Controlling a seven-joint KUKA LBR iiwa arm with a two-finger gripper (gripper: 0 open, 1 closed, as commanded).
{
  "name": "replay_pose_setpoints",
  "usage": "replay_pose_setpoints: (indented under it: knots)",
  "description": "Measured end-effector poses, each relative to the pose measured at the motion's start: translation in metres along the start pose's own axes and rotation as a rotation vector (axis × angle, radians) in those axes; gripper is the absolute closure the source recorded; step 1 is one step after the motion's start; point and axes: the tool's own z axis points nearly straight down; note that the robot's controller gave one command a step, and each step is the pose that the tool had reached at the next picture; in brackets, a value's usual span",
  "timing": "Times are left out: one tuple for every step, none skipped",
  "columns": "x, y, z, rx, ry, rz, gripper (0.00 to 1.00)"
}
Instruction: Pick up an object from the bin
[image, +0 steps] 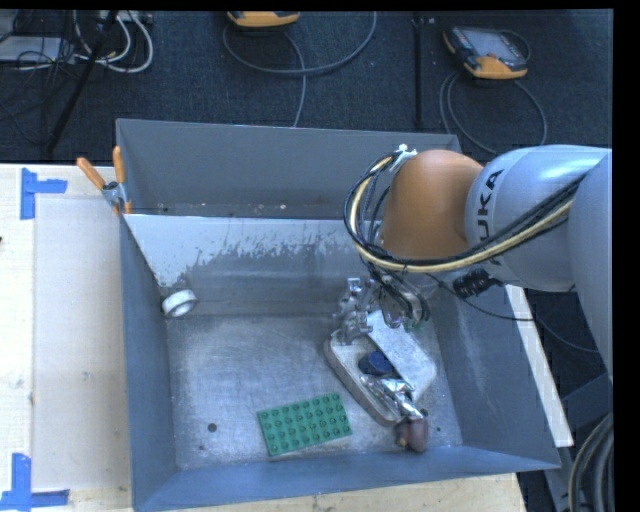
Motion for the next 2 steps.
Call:
replay_pose_setpoints:
  knots:
    - [-0.002, 0.000, -0.076, 0.001, -0.006, 0.001, 1.00]
    - [-0.003, 0.000, -0.091, 0.000, -0.001, 0.003, 1.00]
